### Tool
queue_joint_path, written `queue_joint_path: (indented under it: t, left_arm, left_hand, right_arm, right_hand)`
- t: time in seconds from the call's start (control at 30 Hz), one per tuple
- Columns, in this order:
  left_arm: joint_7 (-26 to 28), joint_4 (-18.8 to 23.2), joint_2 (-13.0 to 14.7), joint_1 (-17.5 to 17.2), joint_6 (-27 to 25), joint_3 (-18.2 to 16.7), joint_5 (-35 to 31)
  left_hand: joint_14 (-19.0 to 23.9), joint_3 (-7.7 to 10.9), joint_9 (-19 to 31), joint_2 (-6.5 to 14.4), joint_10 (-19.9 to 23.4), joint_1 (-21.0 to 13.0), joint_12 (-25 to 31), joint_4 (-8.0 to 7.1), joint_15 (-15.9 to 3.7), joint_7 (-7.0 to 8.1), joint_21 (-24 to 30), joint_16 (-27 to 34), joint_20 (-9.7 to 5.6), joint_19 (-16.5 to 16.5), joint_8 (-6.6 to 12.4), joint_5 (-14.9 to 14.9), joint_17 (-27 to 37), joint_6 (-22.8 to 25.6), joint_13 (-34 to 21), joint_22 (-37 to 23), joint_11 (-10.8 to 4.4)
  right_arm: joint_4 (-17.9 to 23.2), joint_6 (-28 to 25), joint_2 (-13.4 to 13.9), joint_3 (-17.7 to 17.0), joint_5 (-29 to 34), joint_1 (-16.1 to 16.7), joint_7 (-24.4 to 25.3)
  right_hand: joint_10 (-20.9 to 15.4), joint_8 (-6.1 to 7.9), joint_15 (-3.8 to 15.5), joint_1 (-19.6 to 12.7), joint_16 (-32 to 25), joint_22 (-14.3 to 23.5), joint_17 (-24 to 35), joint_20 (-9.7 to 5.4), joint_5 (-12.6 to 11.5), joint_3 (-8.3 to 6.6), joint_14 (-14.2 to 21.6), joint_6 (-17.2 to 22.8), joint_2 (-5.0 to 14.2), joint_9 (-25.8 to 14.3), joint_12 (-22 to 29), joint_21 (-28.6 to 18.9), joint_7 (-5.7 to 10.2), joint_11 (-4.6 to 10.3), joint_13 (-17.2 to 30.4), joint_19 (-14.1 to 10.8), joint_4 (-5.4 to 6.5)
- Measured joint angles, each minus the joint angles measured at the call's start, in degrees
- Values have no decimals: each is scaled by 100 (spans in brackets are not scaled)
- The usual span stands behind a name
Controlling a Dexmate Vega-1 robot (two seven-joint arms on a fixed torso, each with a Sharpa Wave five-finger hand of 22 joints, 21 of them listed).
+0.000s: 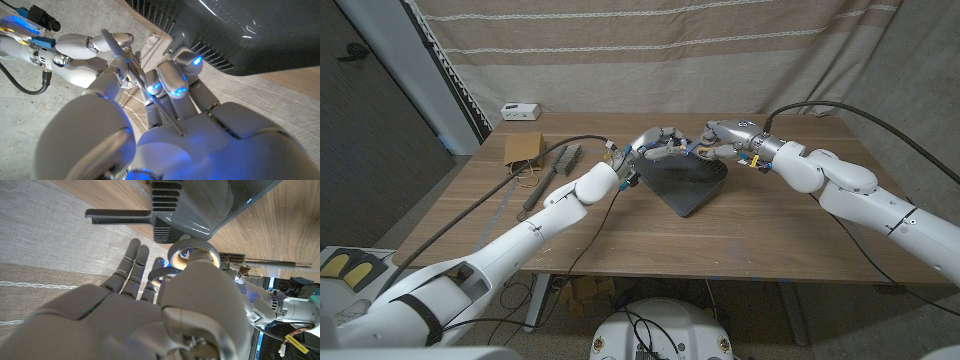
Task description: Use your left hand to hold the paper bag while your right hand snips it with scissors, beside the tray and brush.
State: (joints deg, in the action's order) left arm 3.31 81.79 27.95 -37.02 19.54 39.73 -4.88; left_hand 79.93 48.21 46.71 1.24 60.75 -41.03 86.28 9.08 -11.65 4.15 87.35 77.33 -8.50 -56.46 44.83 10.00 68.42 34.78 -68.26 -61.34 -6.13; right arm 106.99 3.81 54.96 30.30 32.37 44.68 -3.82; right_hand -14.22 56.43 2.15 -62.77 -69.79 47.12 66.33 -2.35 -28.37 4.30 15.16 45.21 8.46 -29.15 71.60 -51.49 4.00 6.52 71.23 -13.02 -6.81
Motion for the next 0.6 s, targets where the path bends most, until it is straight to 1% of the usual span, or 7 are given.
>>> queue_joint_path:
  t: [0.13, 0.23, 0.27, 0.3, 0.33, 0.47, 0.6]
  left_arm:
    - [53, 23, -3, -28, -39, -3, -4]
    - [106, 16, -15, -39, -38, -10, -6]
    - [161, -9, -32, -49, -20, -28, -17]
    - [215, -33, -39, -60, 17, -41, -28]
    - [215, -40, -42, -64, 17, -44, -28]
    - [408, -86, -96, -112, 134, -87, -77]
    - [626, -95, -146, -192, 217, -121, -175]
  left_hand:
    - [-13, 25, -210, 0, -20, 0, 0, 26, -13, 6, -147, -163, 9, 58, 146, 0, -151, -6, 0, 280, -20]
    - [-201, 150, -875, -280, 6, 280, -513, 151, -58, 114, -463, -857, 40, 123, 183, -6, -967, 233, 690, 1166, -283]
    - [-244, 156, -1198, -490, 118, 491, -1079, 158, -83, 356, -530, -1161, 40, 123, -113, -1, -1380, 484, 1424, 1458, -498]
    - [-243, 146, -1469, -570, 148, 795, -1593, 145, -81, 492, -593, -1455, 40, 123, -406, 31, -1806, 513, 2102, 1707, -551]
    - [-261, 112, -1690, -529, 117, 1215, -2015, -29, -62, 567, -674, -1740, 40, 128, -670, 56, -2244, 481, 2641, 1941, -575]
    - [-512, -399, -2216, -1066, -504, 2044, -3141, -81, -28, 508, -1118, -2558, 104, 411, -1465, 49, -3401, 59, 3863, 2788, -589]
    - [-968, -870, -2519, -1216, -1165, 2787, -3910, 10, -54, 394, -1635, -3308, 225, 934, -1943, 184, -4163, -71, 4462, 3452, -600]
  right_arm:
    - [0, 14, 19, -12, -37, 1, -30]
    - [8, 15, 31, -14, -41, 7, -36]
    - [21, 16, 40, -15, -37, 12, -35]
    - [29, 13, 49, -16, -26, 16, -35]
    - [29, 9, 49, -16, -17, 16, -34]
    - [52, -39, 89, -16, 60, 46, -42]
    - [73, -48, 102, -17, 99, 63, -37]
  right_hand:
    - [0, 9, 0, -14, -15, 0, -30, 0, 21, -24, 0, 0, 15, 22, 0, -37, 0, 0, 0, 0, 25]
    - [0, 48, 0, -13, -14, 0, -57, 0, 21, -23, 0, 0, 15, 24, 0, -64, 0, 0, 0, 0, 25]
    - [0, 123, 0, -13, -15, 0, -57, 1, 21, -23, 0, 0, 15, 30, 2, -64, 1, 0, 0, 2, 26]
    - [0, 143, 0, -13, -14, -1, -76, 4, 42, -23, -1, 0, 15, 31, 31, -64, 0, 0, 0, 4, 26]
    - [0, 143, 0, -13, -14, -1, -84, 22, 43, -38, -1, 0, 15, 36, 31, -74, 0, 0, 0, 22, 24]
    - [0, 143, 0, -13, -14, -1, -110, 22, 43, -70, -1, 1, 15, 51, 31, -109, -1, 0, -1, 22, 24]
    - [0, 143, 0, -12, -37, -1, -137, 22, 43, -70, -1, 1, 15, 51, 245, -109, -1, 0, -4, 22, 24]
